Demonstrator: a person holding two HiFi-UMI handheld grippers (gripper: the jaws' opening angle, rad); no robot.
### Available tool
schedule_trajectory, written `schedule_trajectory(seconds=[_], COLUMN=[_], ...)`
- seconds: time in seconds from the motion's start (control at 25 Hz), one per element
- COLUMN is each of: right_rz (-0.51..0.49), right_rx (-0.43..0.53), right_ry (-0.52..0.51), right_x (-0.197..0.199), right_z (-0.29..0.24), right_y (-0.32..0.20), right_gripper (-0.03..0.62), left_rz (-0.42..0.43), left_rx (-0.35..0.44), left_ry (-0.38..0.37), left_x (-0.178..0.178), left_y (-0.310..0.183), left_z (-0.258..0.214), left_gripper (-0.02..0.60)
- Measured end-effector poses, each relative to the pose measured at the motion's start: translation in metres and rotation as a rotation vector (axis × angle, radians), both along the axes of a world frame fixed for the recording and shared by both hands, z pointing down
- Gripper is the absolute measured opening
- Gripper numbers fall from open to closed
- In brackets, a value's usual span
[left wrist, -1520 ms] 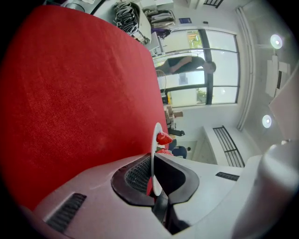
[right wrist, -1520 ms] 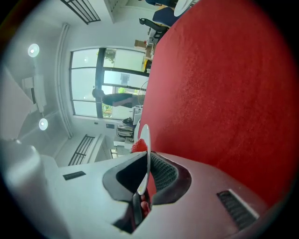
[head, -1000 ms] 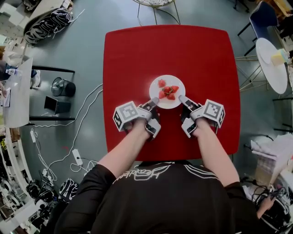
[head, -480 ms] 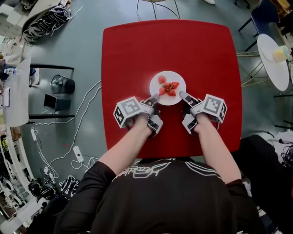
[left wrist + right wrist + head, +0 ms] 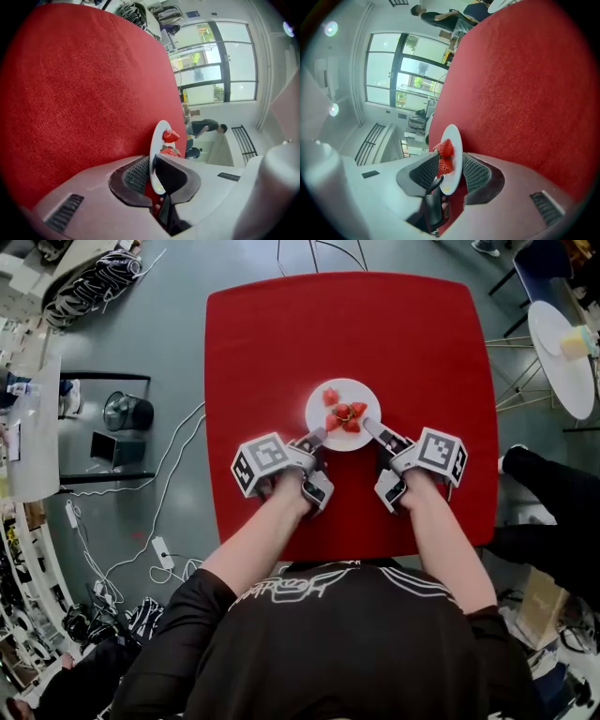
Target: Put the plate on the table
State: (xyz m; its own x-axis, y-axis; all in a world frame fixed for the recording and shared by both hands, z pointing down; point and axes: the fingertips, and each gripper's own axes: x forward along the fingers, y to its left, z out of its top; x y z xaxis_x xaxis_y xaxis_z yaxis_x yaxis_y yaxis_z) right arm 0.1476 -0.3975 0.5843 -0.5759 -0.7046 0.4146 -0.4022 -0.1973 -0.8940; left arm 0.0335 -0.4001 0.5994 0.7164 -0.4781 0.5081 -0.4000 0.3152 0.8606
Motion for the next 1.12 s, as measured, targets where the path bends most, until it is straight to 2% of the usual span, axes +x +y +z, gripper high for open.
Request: schedule_trajectory(seconds=[0.2,0.36,0.4,0.8,1.04,1.12], right_rz=[0.042,0.058,0.057,0.099,0.211,0.223], right_rx=[-0.006,-0.002,0.004,0.017,0.018,0.047], right_ry=[-0.031,-0.028,-0.021,-0.003,0.062,0.082], right_x=[0.003,0.008,0.009,0.016,0.033,0.034], right_z=[0.0,0.003,0.004,0.003,-0.008,-0.019], right_y=[0.004,0.006,0.006,0.007,0.017,0.023], right_gripper=[0.123,0.123,0.123,0.153,0.153,0.144], left_rz=[-0.007,-0.015,-0.019,-0.041,-0.018,0.001], left_rx=[-0.011,0.005,0.004,0.003,0.072,0.101], left_ry=[-0.005,0.026,0.034,0.056,0.079,0.091], left_x=[-0.002,0.002,0.002,-0.008,-0.009,-0.007], left_y=[0.004,0.001,0.001,0.006,0.005,0.008], left_z=[0.0,-0.009,-0.011,-0.015,-0.034,-0.046], left_gripper=[0.056,0.176,0.188,0.192,0.192,0.19])
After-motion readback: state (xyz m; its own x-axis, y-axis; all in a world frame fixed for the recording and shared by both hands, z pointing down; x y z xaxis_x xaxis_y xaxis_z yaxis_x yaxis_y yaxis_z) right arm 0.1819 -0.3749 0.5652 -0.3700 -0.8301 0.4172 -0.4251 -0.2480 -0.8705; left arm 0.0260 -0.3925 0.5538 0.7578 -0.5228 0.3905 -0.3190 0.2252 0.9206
